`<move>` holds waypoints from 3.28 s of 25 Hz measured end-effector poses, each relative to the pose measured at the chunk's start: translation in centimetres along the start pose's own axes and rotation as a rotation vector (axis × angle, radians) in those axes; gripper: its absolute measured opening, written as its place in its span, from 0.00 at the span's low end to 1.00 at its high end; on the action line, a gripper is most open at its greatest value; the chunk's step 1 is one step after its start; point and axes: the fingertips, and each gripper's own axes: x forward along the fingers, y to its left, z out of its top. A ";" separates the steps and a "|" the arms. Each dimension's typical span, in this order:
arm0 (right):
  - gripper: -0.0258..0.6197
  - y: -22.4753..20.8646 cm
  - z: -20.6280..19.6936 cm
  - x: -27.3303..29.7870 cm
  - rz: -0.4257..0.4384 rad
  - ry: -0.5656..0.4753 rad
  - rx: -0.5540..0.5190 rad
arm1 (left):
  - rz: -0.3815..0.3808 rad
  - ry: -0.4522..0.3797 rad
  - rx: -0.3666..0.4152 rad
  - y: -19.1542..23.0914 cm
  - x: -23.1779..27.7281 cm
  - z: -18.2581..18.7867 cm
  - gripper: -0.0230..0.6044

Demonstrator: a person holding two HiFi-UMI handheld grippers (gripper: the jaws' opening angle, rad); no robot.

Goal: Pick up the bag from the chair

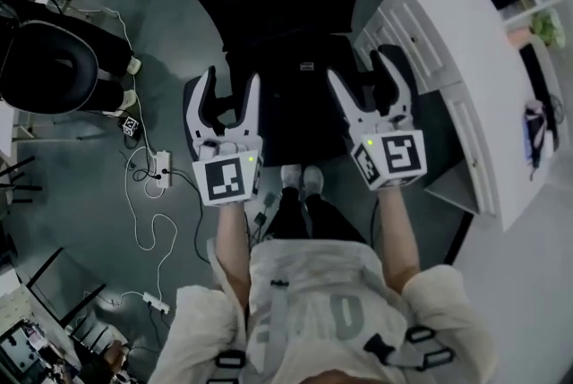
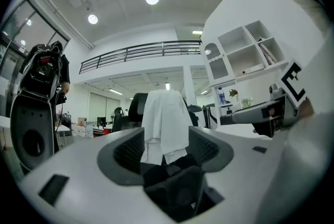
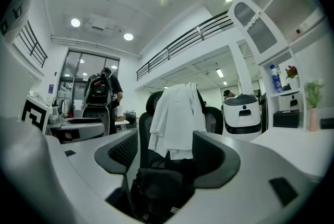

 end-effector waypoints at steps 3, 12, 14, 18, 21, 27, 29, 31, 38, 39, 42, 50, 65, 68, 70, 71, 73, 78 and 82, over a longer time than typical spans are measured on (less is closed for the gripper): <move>0.52 -1.3 -2.1 1.9 0.009 0.008 -0.017 | 0.001 0.038 0.006 0.6 1.9 -3.7 0.43; 0.52 -4.4 -14.2 5.2 -0.005 0.052 0.008 | -0.012 0.073 -0.021 1.5 5.1 -15.8 0.43; 0.52 -4.5 -16.8 5.7 -0.007 0.064 0.011 | -0.009 0.079 -0.010 1.5 5.6 -18.0 0.43; 0.52 -4.2 -20.7 6.5 0.005 0.082 -0.008 | 0.013 0.116 0.000 1.6 5.7 -22.3 0.43; 0.52 -3.5 -23.0 6.4 0.022 0.109 -0.016 | 0.014 0.161 0.006 1.4 4.8 -25.3 0.43; 0.52 -3.5 -25.8 6.8 0.045 0.148 -0.014 | 0.027 0.224 0.011 0.8 4.7 -28.7 0.43; 0.52 -3.7 -26.4 7.1 0.053 0.158 -0.006 | 0.022 0.238 0.020 0.6 5.2 -29.2 0.44; 0.52 -3.8 -27.0 7.7 0.068 0.178 0.005 | 0.022 0.259 0.016 1.1 5.4 -30.0 0.47; 0.53 -6.5 -29.4 11.8 0.101 0.259 -0.009 | 0.025 0.322 -0.010 4.8 8.5 -34.1 0.60; 0.53 -7.1 -30.0 12.4 0.099 0.274 -0.018 | 0.031 0.336 -0.011 5.2 9.0 -34.8 0.61; 0.55 -9.1 -32.3 14.0 0.093 0.327 -0.020 | 0.048 0.369 -0.022 6.1 10.1 -36.8 0.63; 0.57 -10.0 -38.2 18.3 0.191 0.382 0.070 | 0.035 0.444 -0.074 8.1 11.9 -41.9 0.64; 0.57 -10.8 -44.4 21.4 0.212 0.514 0.091 | 0.024 0.511 -0.015 9.7 13.1 -45.1 0.65; 0.57 -10.7 -45.4 21.8 0.209 0.528 0.106 | 0.027 0.524 -0.036 9.7 13.6 -46.1 0.65; 0.57 -10.8 -45.8 21.9 0.201 0.515 0.144 | 0.020 0.532 -0.042 9.6 14.0 -46.8 0.65; 0.57 -10.8 -45.9 21.9 0.197 0.507 0.164 | 0.012 0.536 -0.045 9.5 14.1 -47.1 0.65; 0.57 -10.8 -46.3 22.0 0.200 0.495 0.213 | -0.015 0.551 -0.053 9.0 14.4 -47.7 0.65; 0.57 -10.2 -46.6 22.2 0.238 0.488 0.314 | -0.071 0.564 -0.023 7.4 14.9 -48.6 0.65; 0.52 -10.0 -46.2 21.9 0.243 0.487 0.312 | -0.057 0.560 -0.019 7.2 15.1 -48.4 0.63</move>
